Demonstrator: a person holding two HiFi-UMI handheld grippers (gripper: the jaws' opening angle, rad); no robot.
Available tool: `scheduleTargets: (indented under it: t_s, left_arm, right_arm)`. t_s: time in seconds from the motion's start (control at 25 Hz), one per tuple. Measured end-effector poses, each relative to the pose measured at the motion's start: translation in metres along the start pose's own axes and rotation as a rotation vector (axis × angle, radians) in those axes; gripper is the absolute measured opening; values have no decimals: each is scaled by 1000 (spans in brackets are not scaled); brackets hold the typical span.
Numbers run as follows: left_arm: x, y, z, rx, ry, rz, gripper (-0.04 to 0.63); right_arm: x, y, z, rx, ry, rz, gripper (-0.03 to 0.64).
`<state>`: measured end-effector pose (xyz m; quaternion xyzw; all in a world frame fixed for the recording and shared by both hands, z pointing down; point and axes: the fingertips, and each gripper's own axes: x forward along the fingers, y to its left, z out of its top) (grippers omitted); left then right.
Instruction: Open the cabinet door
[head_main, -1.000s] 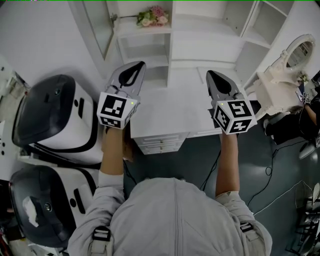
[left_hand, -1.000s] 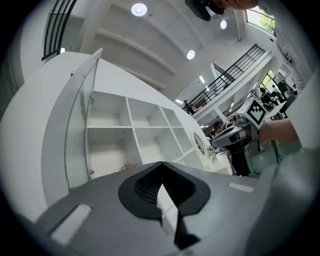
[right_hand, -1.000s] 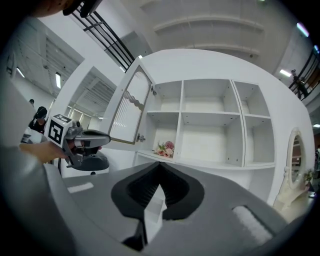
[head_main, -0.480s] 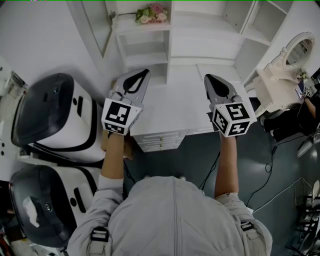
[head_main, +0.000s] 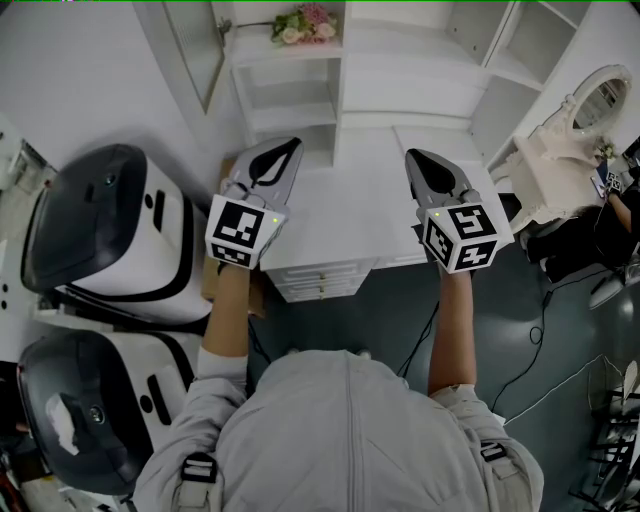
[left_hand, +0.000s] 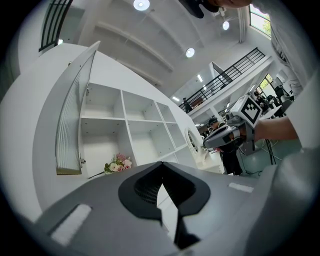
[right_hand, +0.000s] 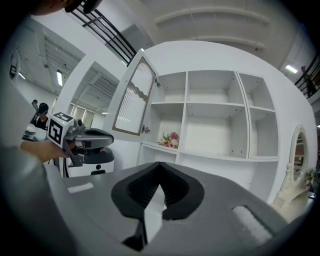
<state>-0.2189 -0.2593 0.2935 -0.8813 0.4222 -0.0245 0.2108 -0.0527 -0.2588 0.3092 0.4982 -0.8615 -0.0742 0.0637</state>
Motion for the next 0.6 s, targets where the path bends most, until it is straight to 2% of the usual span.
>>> scheduleTargets:
  t_s: [0.28,0.6]
  left_arm:
    - [0,1,-10,-17,25,-5,17]
    - [1,4,-12,-22,19,-9,17]
  right_arm:
    - [4,0,-2,9,2,3,0]
    - [8,0,-5,20,4,6,0]
